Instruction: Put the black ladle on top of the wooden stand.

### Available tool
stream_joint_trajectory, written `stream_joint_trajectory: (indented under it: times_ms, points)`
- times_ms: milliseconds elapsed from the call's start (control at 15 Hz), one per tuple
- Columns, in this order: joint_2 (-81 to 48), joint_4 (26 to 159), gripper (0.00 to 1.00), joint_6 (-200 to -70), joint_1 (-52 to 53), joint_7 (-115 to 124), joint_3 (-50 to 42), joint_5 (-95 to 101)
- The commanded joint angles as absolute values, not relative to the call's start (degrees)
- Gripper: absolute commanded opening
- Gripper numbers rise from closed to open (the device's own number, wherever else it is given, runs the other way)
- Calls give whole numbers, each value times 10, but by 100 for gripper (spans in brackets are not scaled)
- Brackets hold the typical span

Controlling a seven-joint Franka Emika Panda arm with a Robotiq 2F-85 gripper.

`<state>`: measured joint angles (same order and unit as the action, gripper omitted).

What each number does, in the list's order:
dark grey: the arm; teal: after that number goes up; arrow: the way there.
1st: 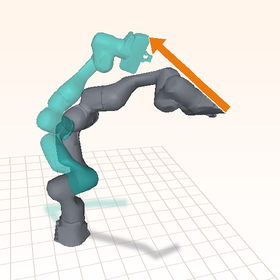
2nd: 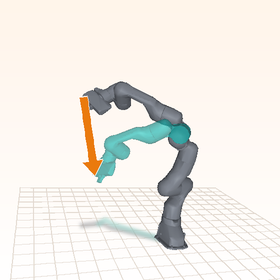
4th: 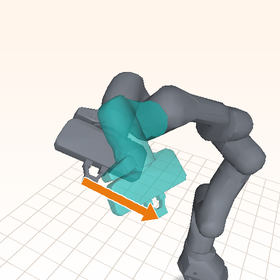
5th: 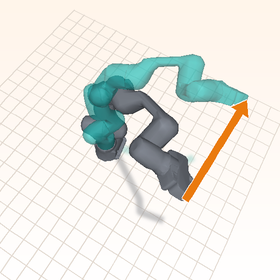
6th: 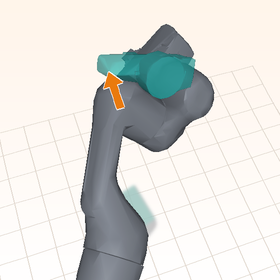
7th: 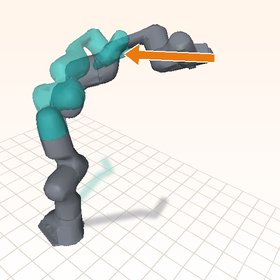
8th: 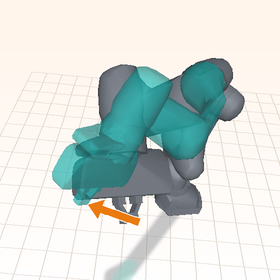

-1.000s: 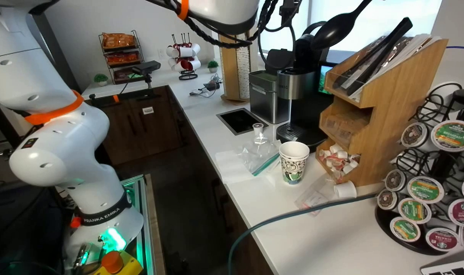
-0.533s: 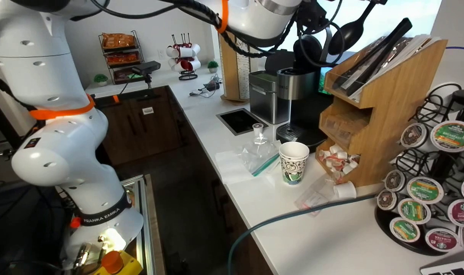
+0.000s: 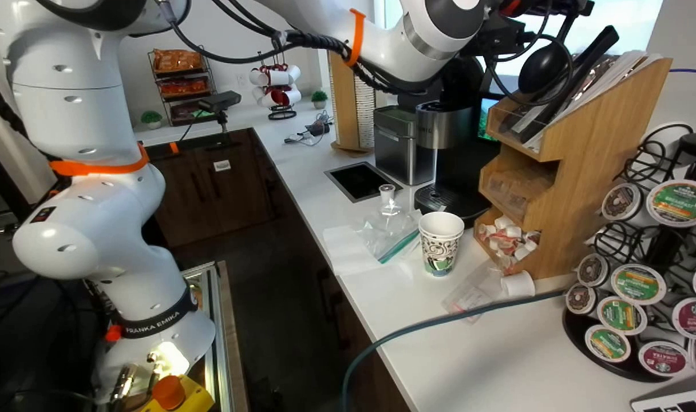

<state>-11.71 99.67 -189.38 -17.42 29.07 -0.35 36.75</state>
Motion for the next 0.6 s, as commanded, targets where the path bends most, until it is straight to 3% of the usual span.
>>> stream_joint_trajectory:
  times_ms: [0, 533]
  points:
    - [-125, 978, 5, -1918, -157, 159, -32, 215]
    - [-129, 962, 5, -1955, -7, 150, -275, 111]
